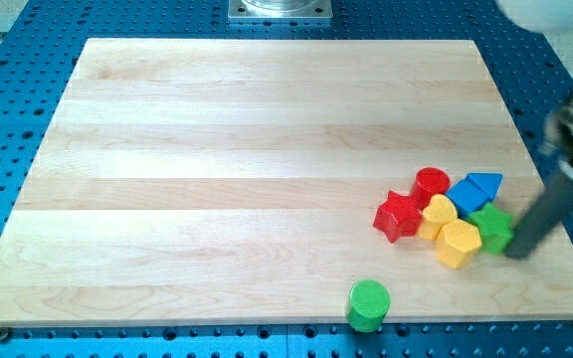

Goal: Separate the red circle from the cube

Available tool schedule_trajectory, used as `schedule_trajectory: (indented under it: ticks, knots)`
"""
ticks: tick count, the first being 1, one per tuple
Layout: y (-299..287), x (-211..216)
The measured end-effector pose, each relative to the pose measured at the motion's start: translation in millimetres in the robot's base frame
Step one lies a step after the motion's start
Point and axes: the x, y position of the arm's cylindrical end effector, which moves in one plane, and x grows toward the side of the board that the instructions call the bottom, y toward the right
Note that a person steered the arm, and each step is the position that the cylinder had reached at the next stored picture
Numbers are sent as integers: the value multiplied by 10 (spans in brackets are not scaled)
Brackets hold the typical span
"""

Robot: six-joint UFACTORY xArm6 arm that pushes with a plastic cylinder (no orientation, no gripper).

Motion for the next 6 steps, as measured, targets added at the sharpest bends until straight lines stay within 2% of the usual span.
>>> schedule_trajectory:
  ticks: [2, 3, 5, 6]
  knots:
    - [-1126, -1203]
    - [-1308, -1654]
    - [-1997, -2182]
    - [-1659, -2071]
